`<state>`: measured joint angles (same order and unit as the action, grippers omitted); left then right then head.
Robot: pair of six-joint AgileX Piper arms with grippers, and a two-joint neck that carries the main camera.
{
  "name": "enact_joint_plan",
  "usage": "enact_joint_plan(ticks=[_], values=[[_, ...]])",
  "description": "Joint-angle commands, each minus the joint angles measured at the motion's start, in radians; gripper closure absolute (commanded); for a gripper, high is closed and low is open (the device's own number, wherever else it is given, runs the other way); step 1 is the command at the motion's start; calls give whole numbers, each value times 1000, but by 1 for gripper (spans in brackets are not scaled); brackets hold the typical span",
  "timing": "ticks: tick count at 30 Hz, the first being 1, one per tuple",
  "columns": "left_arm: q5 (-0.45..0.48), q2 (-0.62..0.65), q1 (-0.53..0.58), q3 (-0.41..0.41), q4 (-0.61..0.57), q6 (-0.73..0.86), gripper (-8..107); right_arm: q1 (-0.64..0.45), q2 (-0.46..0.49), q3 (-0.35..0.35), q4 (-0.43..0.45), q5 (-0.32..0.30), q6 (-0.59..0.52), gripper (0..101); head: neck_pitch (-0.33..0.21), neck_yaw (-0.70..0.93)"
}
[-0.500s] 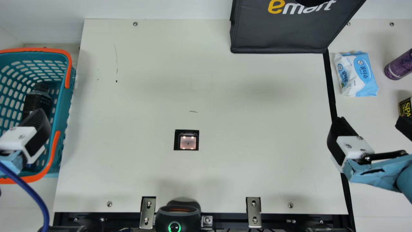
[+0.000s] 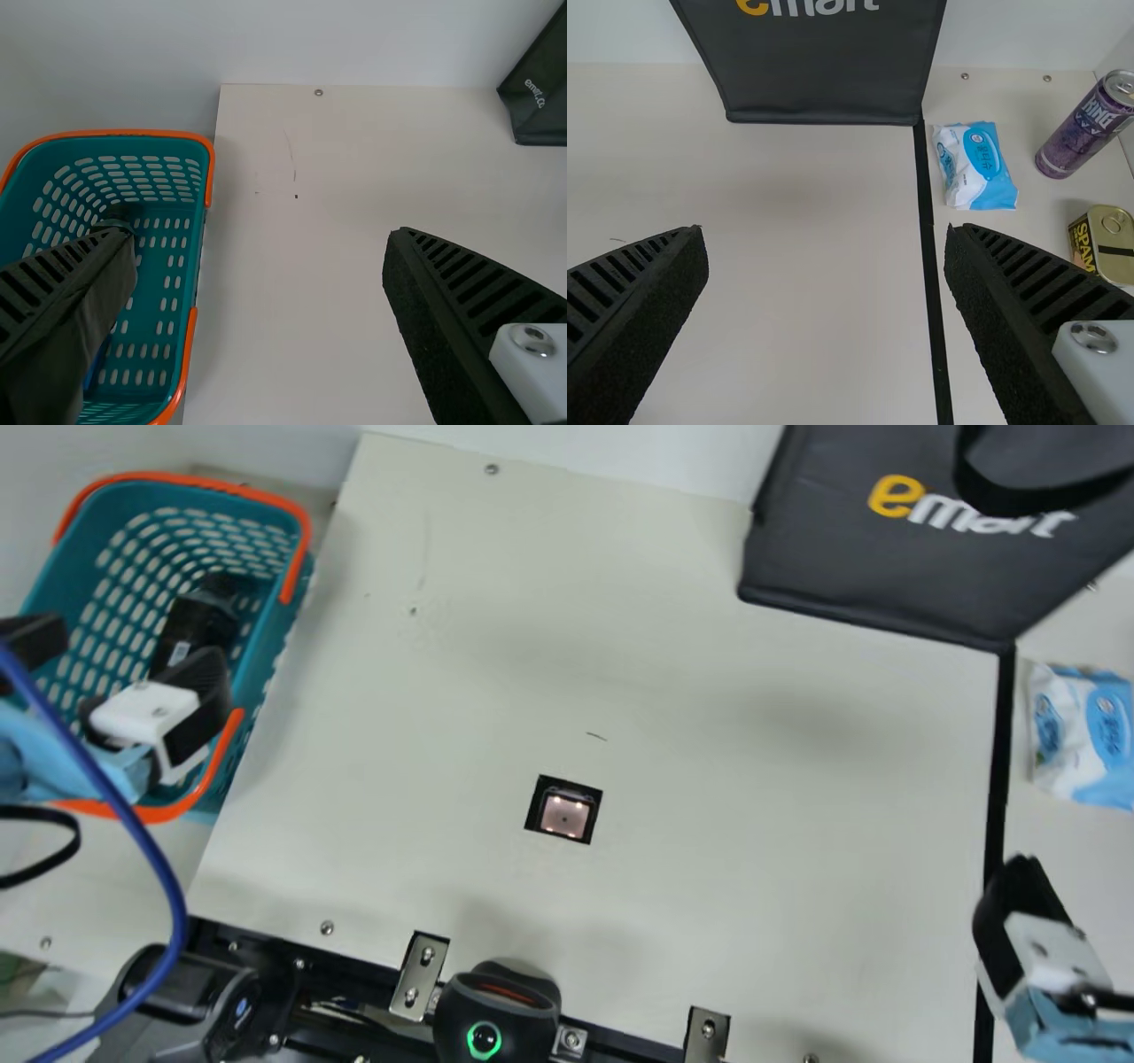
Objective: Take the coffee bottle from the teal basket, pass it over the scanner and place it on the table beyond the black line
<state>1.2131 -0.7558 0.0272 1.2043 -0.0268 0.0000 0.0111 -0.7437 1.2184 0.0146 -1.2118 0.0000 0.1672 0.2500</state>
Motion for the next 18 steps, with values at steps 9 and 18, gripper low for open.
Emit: enact_joint_plan(ticks=[9, 18], values=[[0, 0, 0, 0, 0, 0, 9, 0, 0, 0, 0, 0, 0, 6, -29, 71], [-7, -9, -29, -3, 11, -25, 9, 0, 0, 0, 0, 0, 0, 6, -29, 71]])
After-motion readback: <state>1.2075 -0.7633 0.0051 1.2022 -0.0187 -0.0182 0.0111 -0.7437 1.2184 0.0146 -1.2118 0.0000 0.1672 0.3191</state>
